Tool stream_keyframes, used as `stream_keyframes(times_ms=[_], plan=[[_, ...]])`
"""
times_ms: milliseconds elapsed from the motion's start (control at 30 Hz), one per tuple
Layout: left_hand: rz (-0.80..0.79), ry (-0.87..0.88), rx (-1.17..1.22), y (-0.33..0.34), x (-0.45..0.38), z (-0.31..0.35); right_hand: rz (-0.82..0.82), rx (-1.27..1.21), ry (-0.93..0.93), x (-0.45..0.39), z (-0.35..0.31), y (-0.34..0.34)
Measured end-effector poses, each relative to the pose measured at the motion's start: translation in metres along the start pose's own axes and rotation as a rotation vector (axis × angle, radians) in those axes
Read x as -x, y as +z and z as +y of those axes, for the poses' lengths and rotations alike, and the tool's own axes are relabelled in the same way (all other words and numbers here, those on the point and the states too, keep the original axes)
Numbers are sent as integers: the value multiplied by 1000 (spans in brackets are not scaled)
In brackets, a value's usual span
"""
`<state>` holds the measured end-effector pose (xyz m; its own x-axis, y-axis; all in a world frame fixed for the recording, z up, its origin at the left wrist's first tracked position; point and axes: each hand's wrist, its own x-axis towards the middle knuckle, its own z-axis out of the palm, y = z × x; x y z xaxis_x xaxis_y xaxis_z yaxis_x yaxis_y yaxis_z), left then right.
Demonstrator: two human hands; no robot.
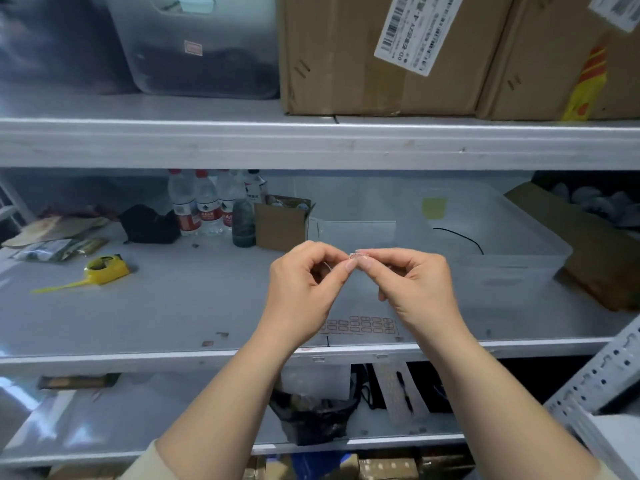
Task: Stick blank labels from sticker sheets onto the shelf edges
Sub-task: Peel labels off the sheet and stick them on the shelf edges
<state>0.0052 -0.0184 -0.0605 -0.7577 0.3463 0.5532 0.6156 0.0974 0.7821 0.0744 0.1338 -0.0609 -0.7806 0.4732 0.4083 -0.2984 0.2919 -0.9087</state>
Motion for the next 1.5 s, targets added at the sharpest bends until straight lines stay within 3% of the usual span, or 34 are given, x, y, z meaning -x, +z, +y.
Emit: stream_keyframes(times_ms=[600,1033,1267,1500], plan=[[0,-43,-86,-2,41,-62,149,193,151,40,41,29],[-123,-135,-18,1,74,-93,32,238,244,69,73,29],[-104,-359,63,6,110,-129,10,426,246,96,99,32],[-97,-527,-166,18,141,-176,0,417,368,115,125,25]])
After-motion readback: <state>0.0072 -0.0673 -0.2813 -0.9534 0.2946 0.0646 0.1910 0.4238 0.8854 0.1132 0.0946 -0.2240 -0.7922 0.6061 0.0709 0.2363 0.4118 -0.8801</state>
